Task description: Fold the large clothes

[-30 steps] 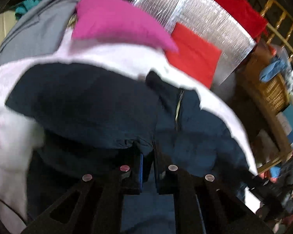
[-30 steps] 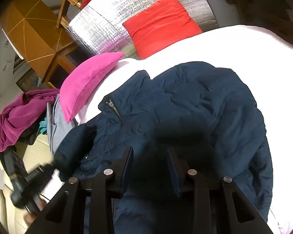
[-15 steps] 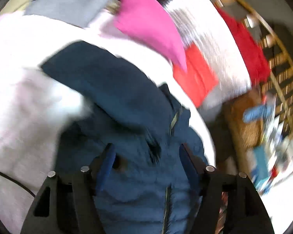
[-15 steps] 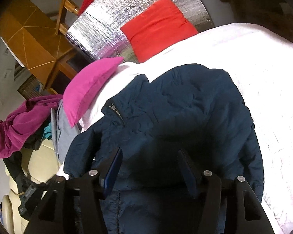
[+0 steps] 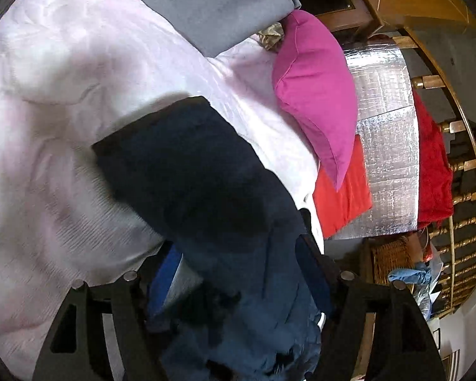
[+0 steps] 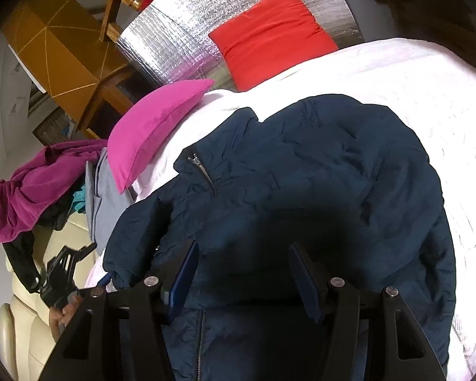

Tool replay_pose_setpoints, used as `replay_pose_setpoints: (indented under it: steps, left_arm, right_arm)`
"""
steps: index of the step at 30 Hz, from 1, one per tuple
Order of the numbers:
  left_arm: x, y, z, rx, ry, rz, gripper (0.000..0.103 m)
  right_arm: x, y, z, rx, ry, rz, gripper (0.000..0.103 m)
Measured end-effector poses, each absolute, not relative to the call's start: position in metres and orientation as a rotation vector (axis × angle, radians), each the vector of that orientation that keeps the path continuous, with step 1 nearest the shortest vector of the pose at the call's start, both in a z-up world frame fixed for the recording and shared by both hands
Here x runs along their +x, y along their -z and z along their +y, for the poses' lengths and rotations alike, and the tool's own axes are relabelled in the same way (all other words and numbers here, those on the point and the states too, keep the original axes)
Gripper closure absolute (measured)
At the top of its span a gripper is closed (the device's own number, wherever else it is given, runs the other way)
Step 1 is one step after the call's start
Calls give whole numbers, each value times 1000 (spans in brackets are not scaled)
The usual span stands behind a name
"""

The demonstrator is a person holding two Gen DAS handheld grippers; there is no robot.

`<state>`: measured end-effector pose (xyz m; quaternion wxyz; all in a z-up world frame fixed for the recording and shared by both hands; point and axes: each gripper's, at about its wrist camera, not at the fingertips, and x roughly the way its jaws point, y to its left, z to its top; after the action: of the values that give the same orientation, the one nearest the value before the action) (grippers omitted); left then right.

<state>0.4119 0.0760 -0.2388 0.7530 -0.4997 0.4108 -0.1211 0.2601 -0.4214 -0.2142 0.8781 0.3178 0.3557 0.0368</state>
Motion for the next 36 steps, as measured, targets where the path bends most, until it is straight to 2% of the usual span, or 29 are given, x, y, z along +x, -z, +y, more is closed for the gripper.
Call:
replay_pose_setpoints:
  steps: [1,2,5,8,15,19,22,24,25,27,29,32,34,36]
  left_arm:
    - [416,239,73,-1090,258,891,42]
    - [417,238,71,-1080,251,885,62]
    - [420,224,61,-996,228,845,82]
    - [412,194,43,-850,214,768,87]
    - [372,115,-54,-438,388,583,89]
    - [344,106,-124,-271,550,575,89]
    - [329,121,-169,-192,636,633,88]
    - [323,138,-199,-111,679,698,84]
    - [321,149,-215,-68,707,761,81]
    - [320,167,-230,-12,727,873,67]
    - [319,176,-236,44,739,950,42]
    - [305,175,-226,98,781,973,39]
    - [295,166,-207,104,811,984,31]
    - [290,158,-176,71,824,984,30]
  right_arm:
    - [261,214,-421,661,-75,741,40]
    - [261,214,-421,658,-73,739,40]
    - [258,213,-424,643,-51,720,41]
    - [256,211,-431,644,-29,697,42]
    - [251,210,-451,691,28,669,42]
    - [244,210,-463,739,49,654,42]
    - [240,211,-470,772,51,648,42]
    - [238,212,-474,785,60,643,42]
    - [238,212,-476,792,65,642,42]
    - [237,213,-483,817,74,636,42]
    - [237,215,-490,840,76,635,42]
    - [238,216,-498,861,71,641,42]
    - [241,213,-498,847,65,648,42]
    - [245,209,-491,811,43,659,42]
